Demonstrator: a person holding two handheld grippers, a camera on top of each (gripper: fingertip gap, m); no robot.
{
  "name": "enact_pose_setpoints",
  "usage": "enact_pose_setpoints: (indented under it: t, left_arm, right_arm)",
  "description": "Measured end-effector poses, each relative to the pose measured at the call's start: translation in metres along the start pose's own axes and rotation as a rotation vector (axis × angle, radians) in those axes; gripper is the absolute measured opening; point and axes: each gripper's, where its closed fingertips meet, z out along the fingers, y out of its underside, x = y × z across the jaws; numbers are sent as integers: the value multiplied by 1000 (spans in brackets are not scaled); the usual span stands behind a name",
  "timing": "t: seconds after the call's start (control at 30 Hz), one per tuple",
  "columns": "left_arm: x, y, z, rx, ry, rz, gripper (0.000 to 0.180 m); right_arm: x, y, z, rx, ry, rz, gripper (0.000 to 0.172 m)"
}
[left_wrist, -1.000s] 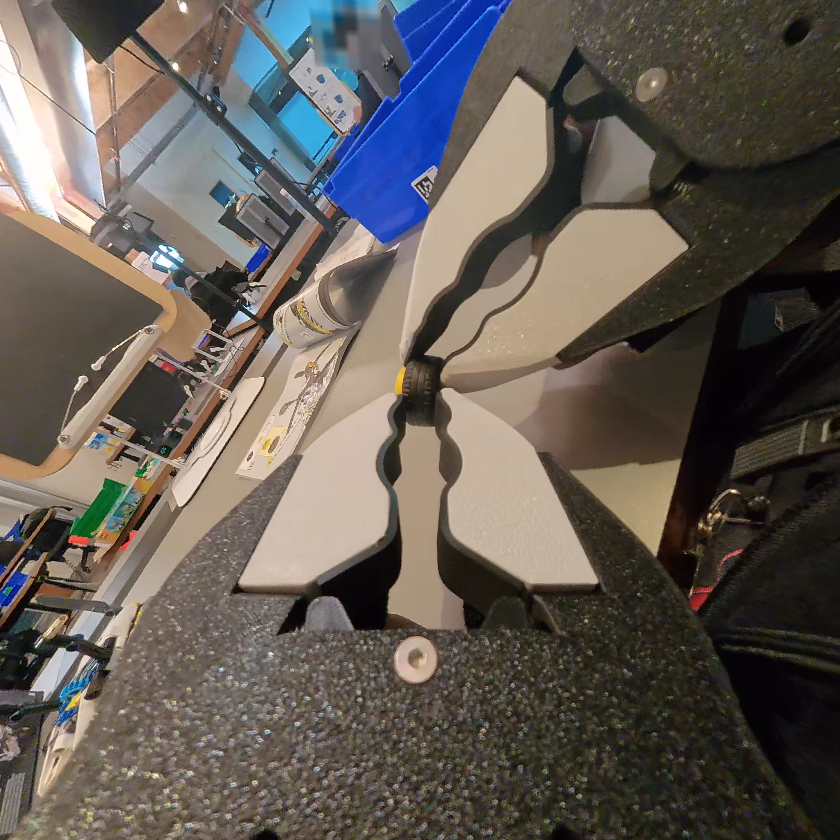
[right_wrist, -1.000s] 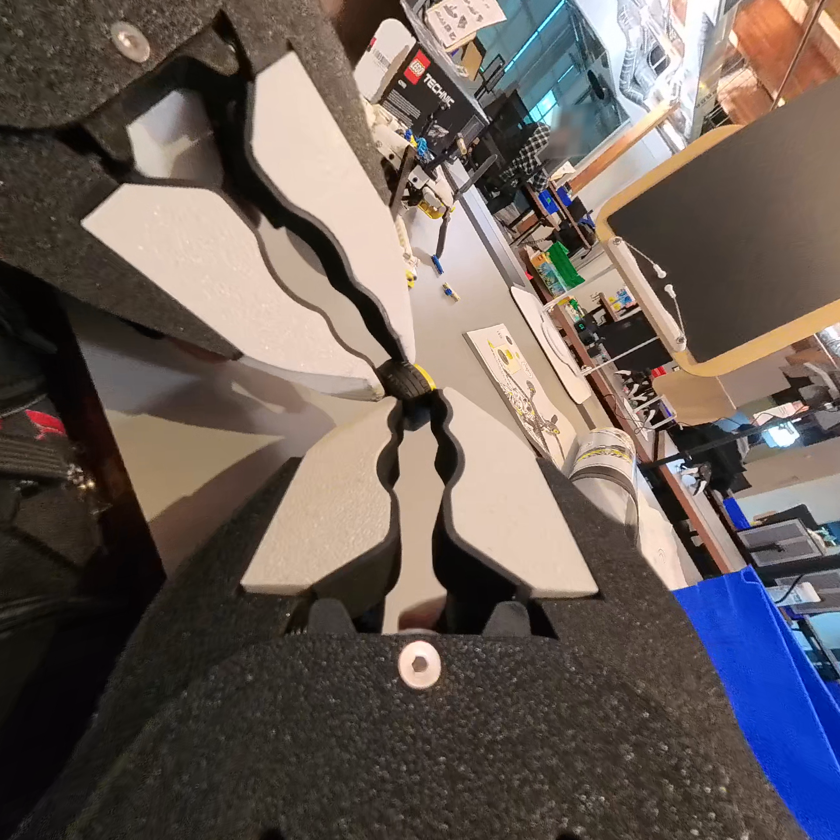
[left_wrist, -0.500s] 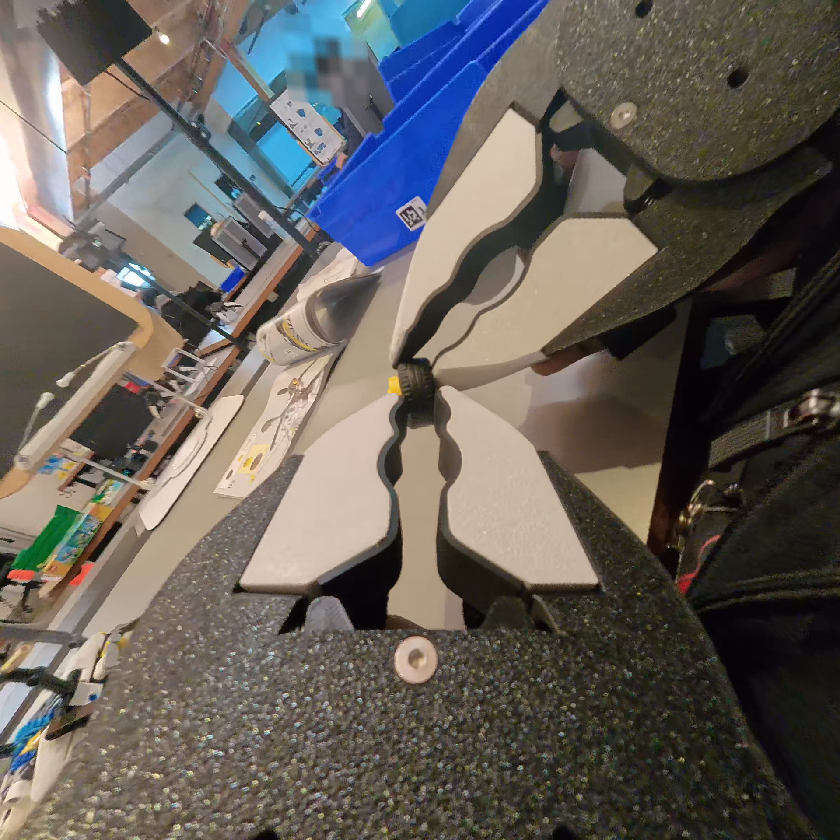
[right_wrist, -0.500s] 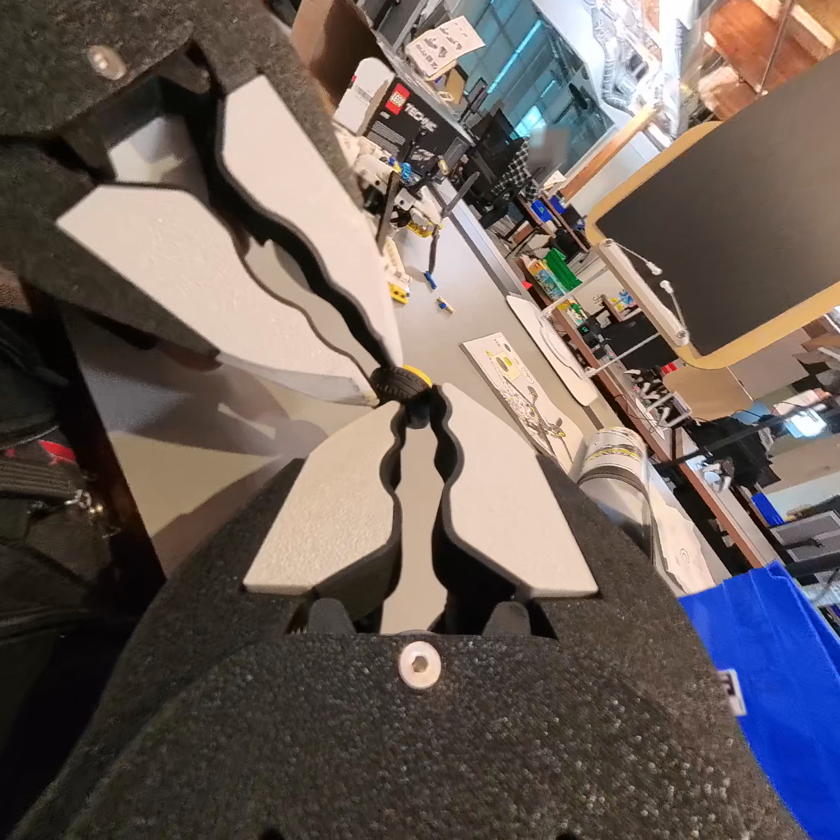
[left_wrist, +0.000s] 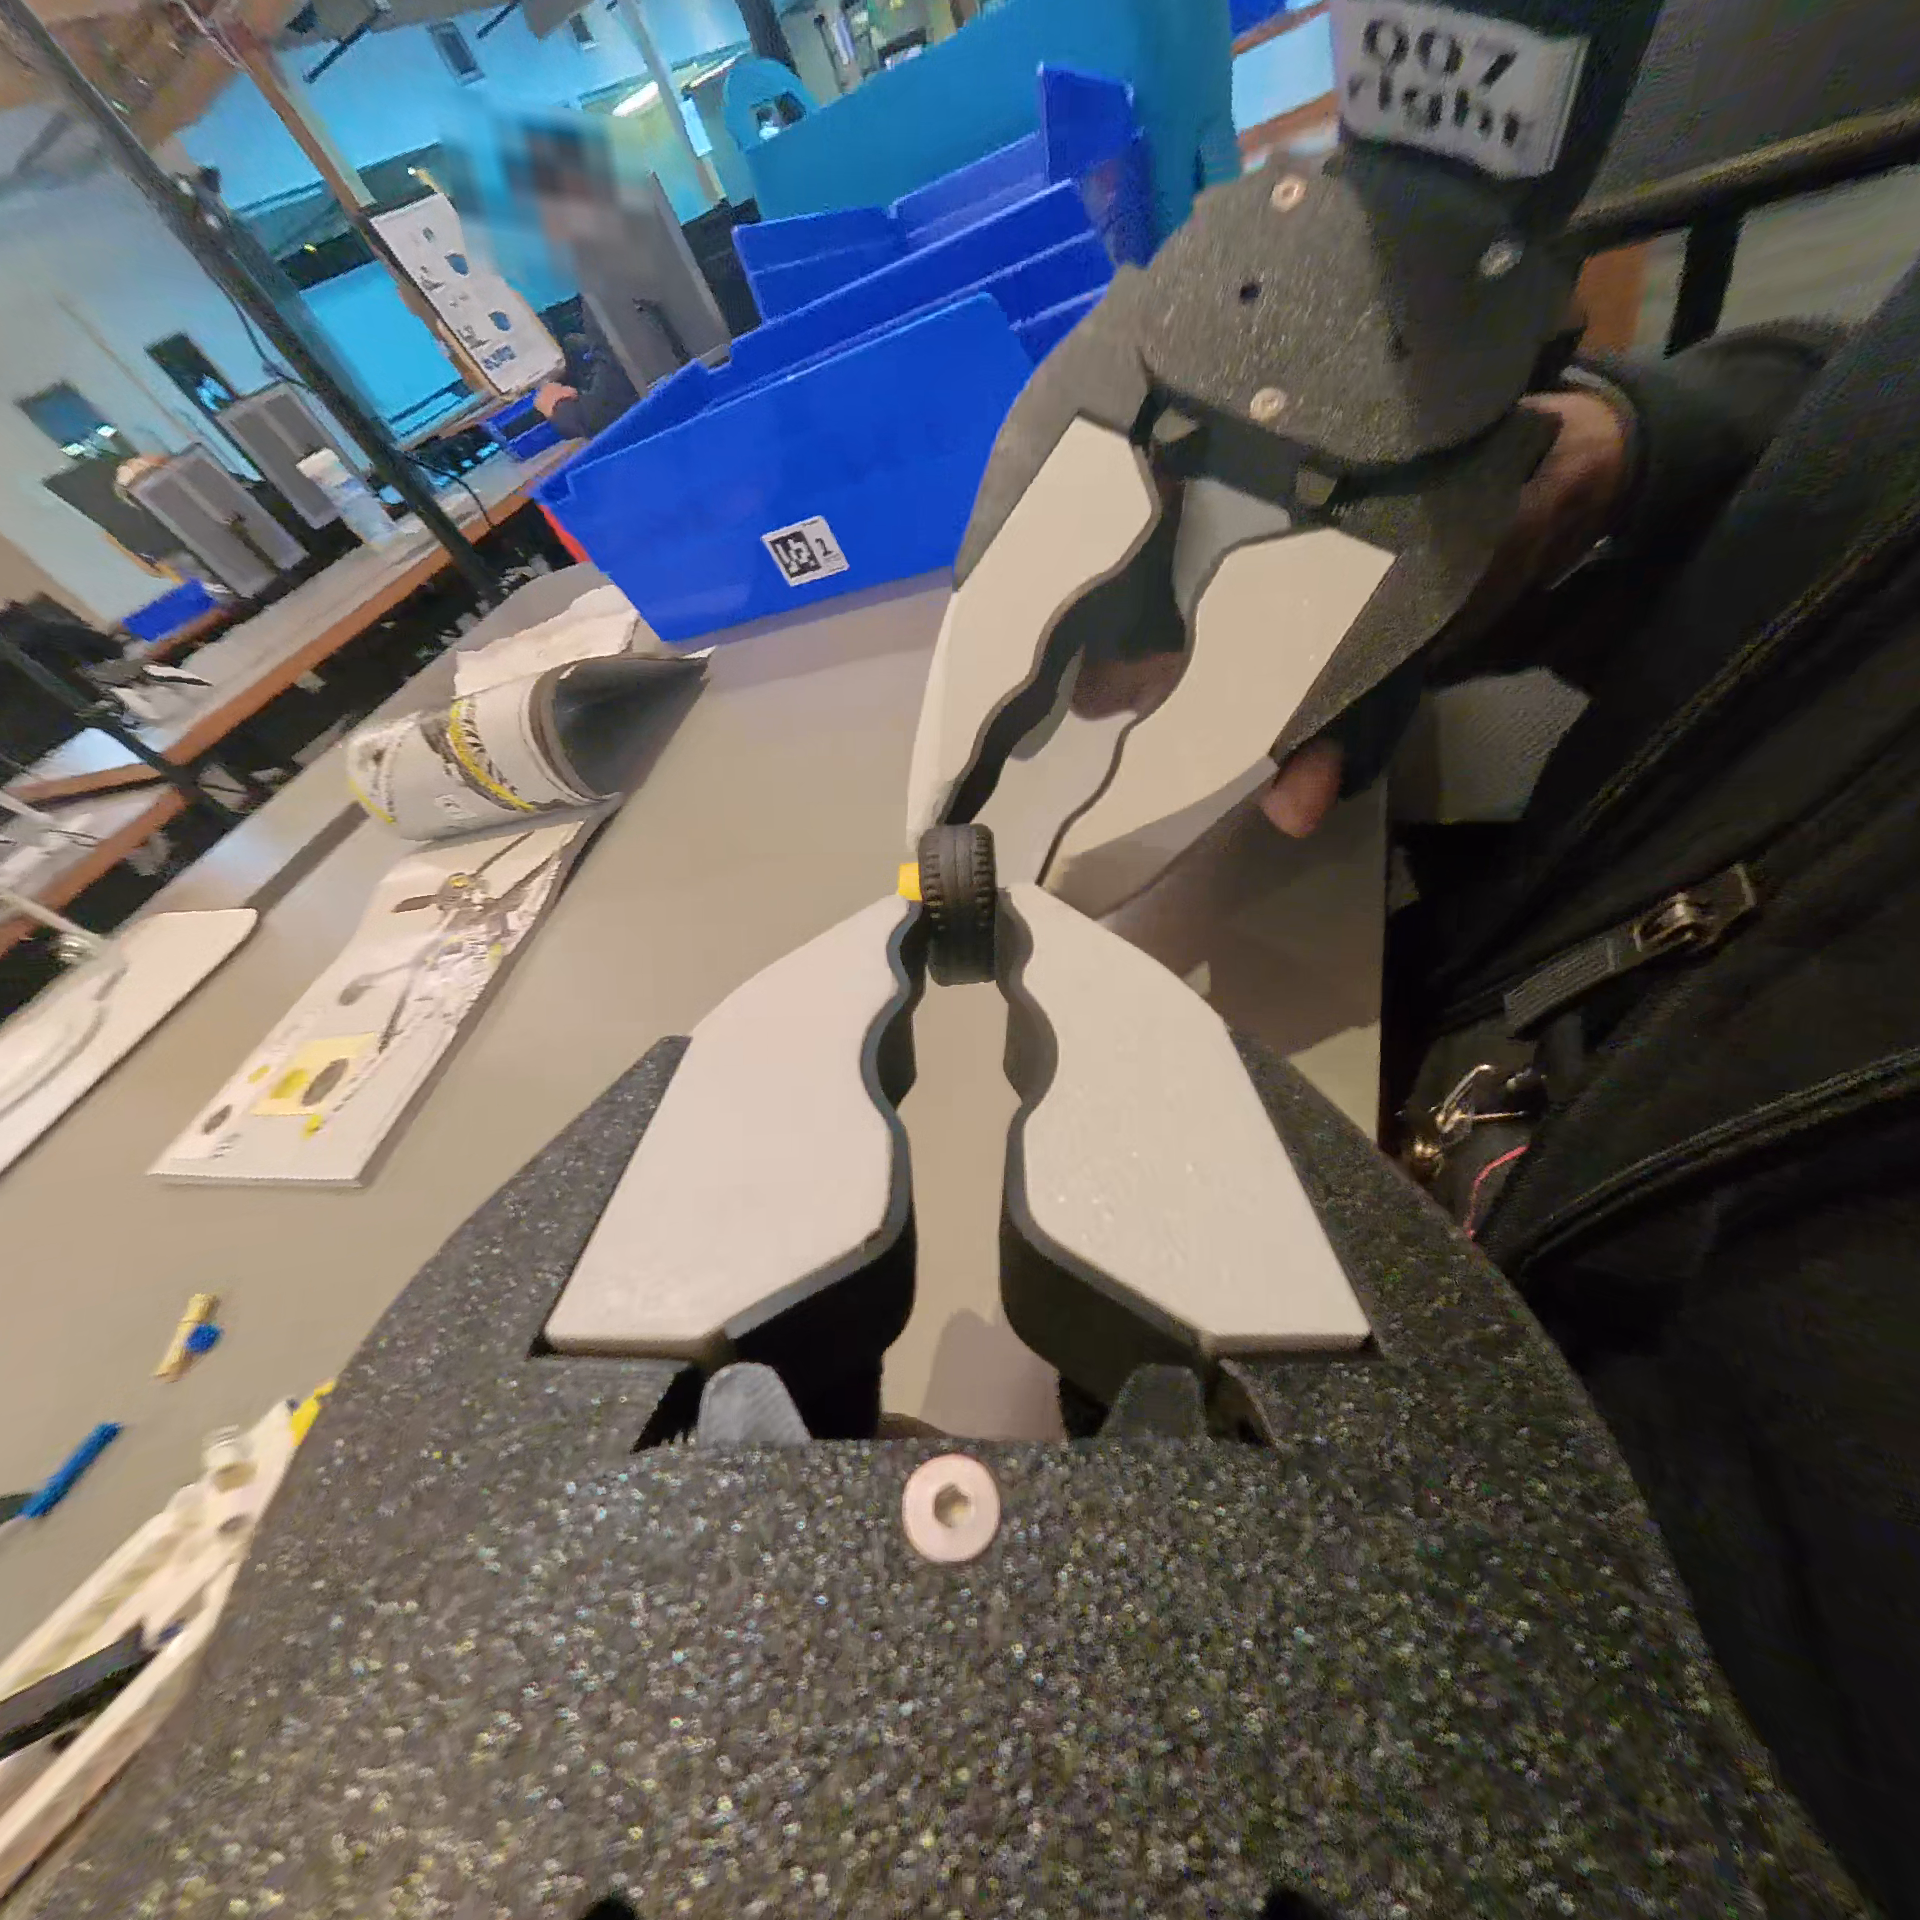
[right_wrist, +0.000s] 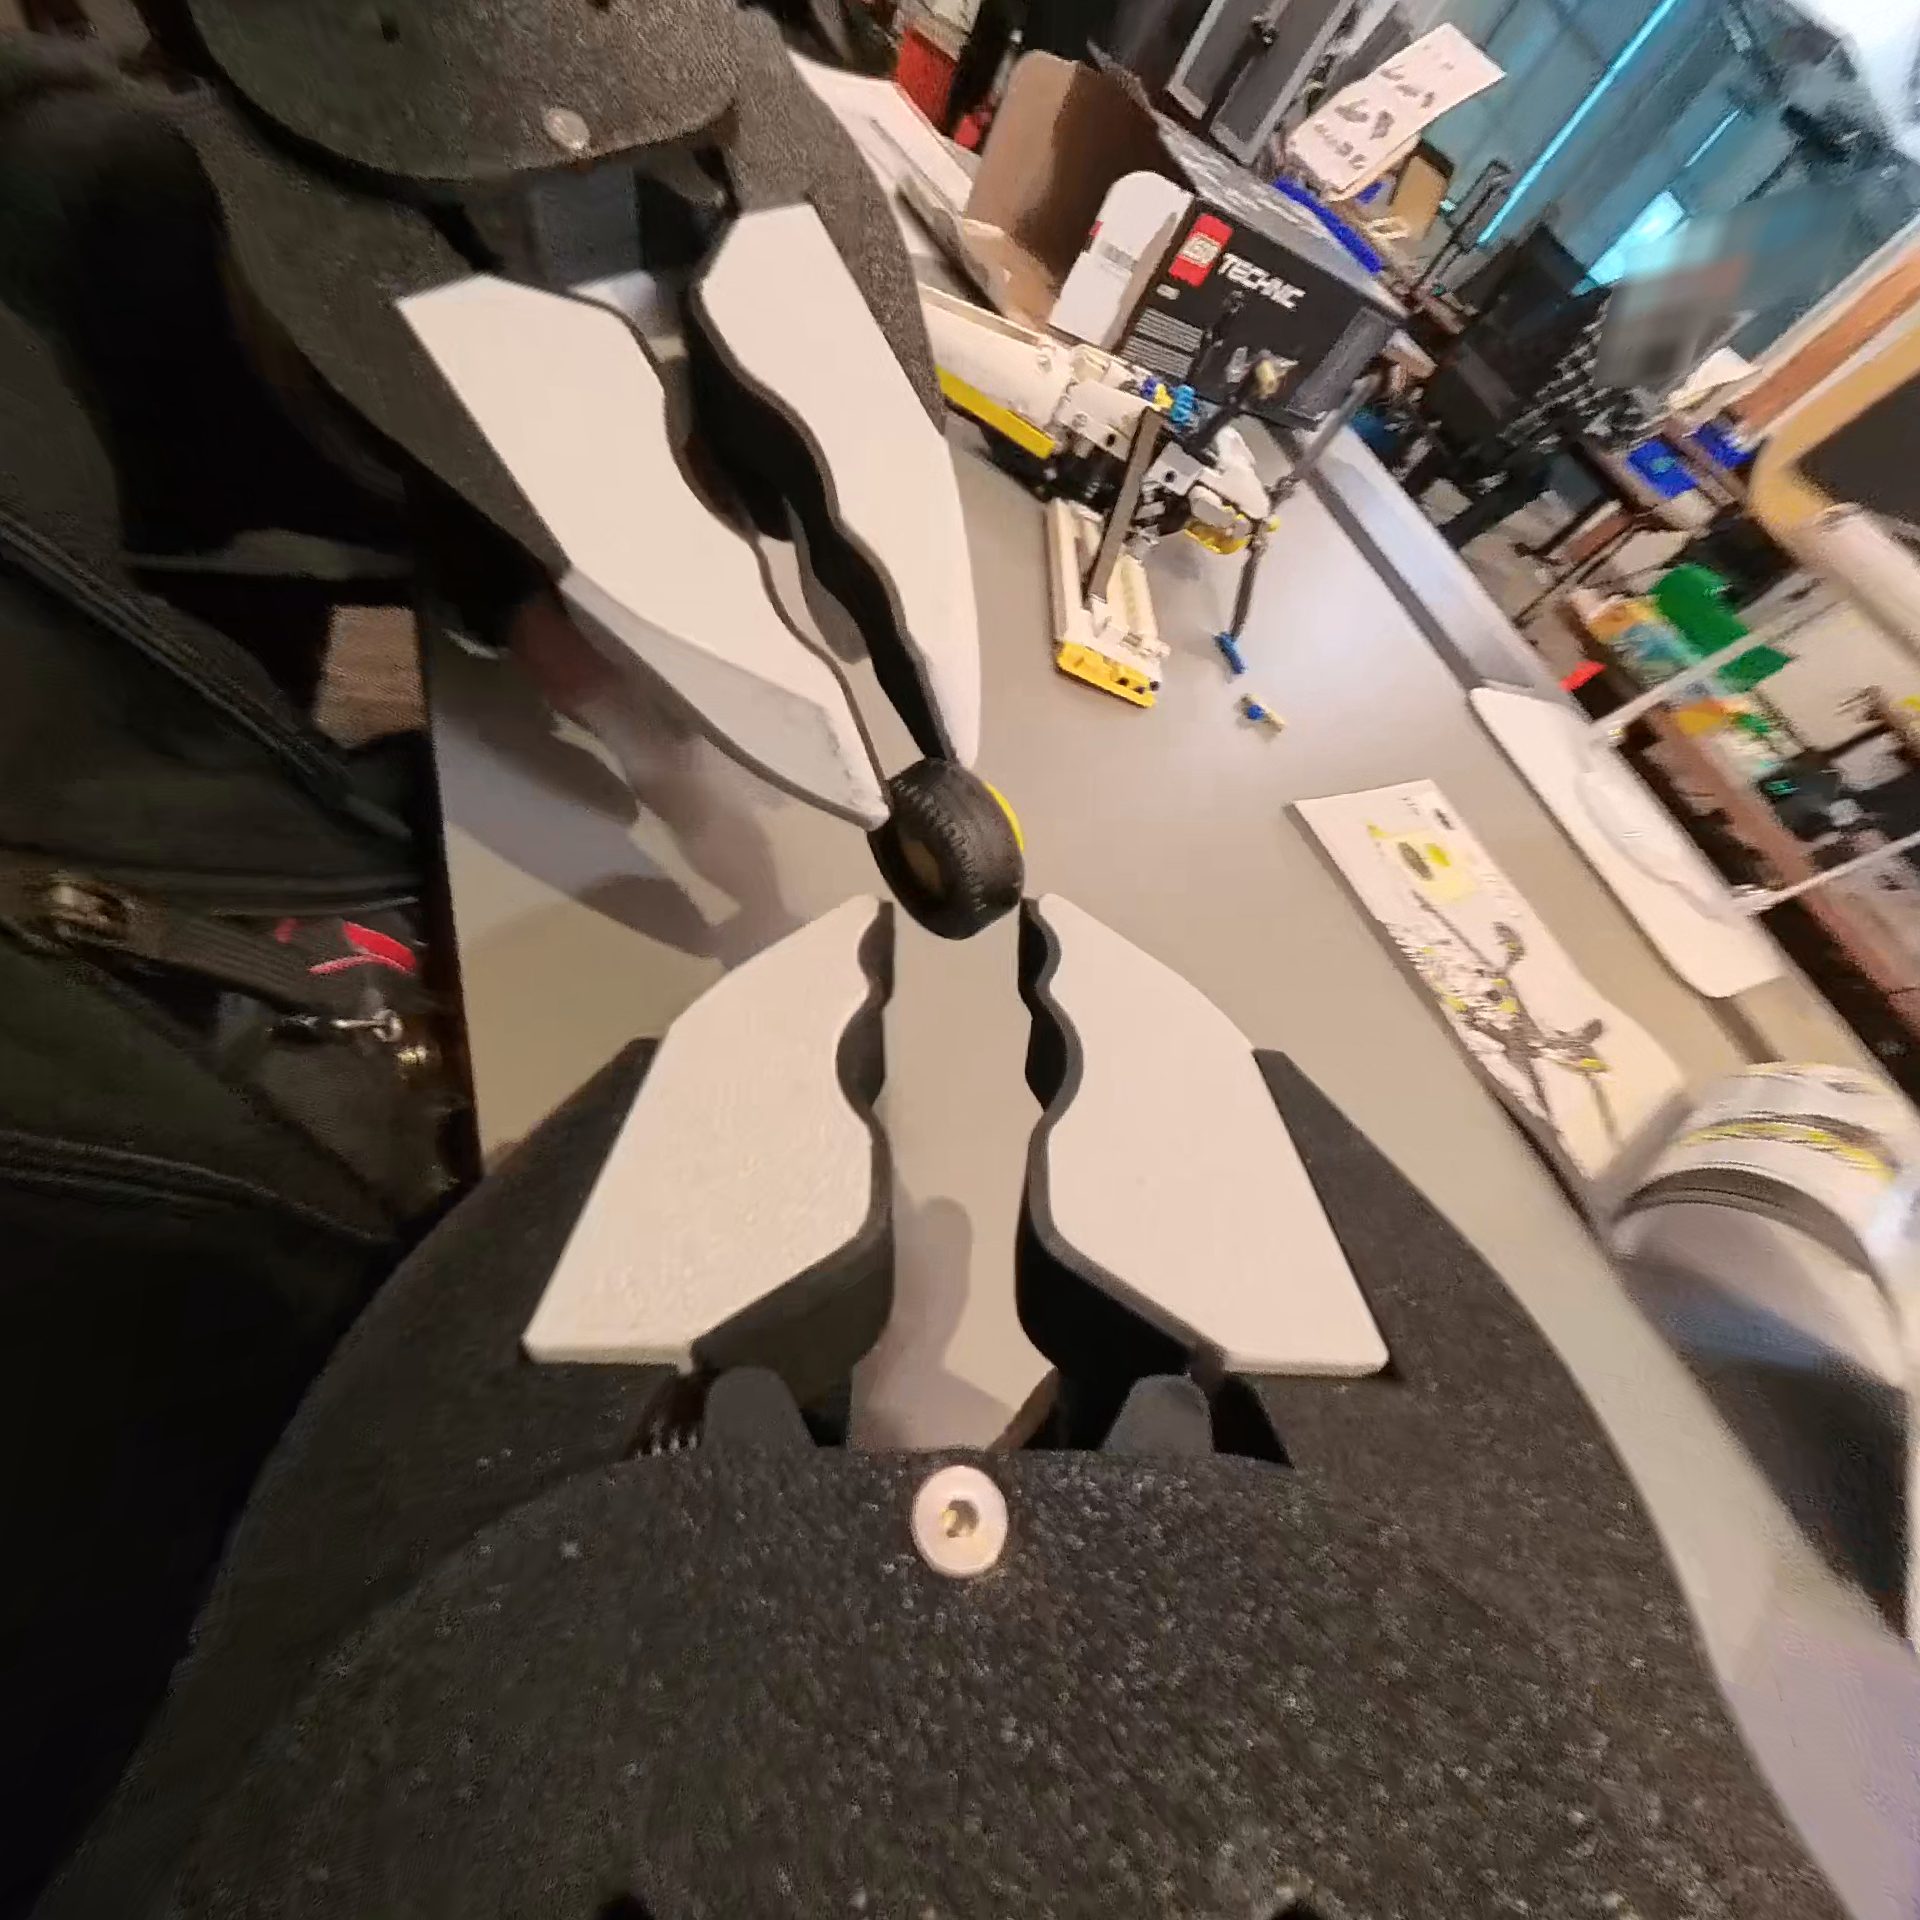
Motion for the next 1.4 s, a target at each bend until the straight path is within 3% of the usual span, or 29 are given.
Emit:
enact_pose_setpoints:
  t: [0.13,0.37,1.1,1.4]
  left_arm:
    - [6,-1,1,-2,77,-74,13]
    - [2,0,4,-32,56,-146,13]
    - [7,6,4,-74,-29,23,11]
    - [13,9,0,-68,76,49,13]
  right_arm:
    - [-1,-11,-1,78,-34,75,19]
    - [5,-8,0,54,22,90,18]
    - [2,-5,0,-20,98,118,17]
    - [-7,-2,2,31,14,-140,26]
